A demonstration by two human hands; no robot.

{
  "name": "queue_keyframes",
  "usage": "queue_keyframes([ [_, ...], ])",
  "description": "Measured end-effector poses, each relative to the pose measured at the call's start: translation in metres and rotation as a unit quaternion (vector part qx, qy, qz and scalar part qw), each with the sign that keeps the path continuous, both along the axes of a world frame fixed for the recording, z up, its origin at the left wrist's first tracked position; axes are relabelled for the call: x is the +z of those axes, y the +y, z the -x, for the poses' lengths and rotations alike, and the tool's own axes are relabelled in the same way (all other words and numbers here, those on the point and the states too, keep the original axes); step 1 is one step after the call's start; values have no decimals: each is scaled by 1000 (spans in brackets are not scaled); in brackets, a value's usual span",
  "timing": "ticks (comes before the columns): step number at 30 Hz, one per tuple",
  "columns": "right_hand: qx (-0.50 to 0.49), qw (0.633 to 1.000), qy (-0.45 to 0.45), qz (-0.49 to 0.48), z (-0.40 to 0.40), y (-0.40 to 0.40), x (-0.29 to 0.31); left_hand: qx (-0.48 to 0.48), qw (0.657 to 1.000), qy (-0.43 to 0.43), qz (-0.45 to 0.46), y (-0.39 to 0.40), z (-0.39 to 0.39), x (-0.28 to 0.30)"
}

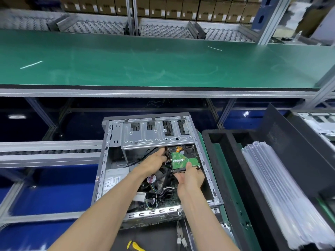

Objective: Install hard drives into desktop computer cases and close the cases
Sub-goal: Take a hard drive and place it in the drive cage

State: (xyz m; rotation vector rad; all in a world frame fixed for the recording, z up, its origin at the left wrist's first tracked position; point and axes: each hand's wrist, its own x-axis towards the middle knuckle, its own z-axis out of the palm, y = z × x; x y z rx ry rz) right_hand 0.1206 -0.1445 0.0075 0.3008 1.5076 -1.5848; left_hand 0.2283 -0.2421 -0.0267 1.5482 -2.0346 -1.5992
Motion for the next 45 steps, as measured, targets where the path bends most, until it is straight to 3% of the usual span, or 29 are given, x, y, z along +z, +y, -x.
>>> queue_keyframes([
  [6,-10,997,-11,71,-1,-16,4,-2,1000,12,-8,2,-1,5],
  [11,10,998,-22,65,10,-45,7,-9,1000,2,-9,3,-2,5],
  [18,21,993,-3,120,8,-54,2,-55,993,-84,55,8,-1,12],
  [22,79,990,25,116,12,-44,4,-25,994,-56,92,11,-4,26],
  [25,191,973,115,59,14,-30,13,-36,988,-89,125,8,-12,40],
  [29,326,906,270,4,23,-4,22,-95,972,-162,144,10,-24,60],
  [33,488,736,468,-25,20,16,28,-129,958,-231,109,18,-30,69],
  [35,570,671,472,-45,16,22,27,-139,949,-268,90,23,-31,70],
  [37,618,662,418,-68,13,27,27,-125,946,-284,93,26,-33,69],
  [40,640,677,353,-83,16,33,30,-63,969,-226,75,32,-36,70],
  [43,632,701,322,-80,22,36,40,66,997,-45,-13,35,-42,68],
  [45,625,714,307,-72,27,39,48,168,982,67,-50,36,-47,69],
])
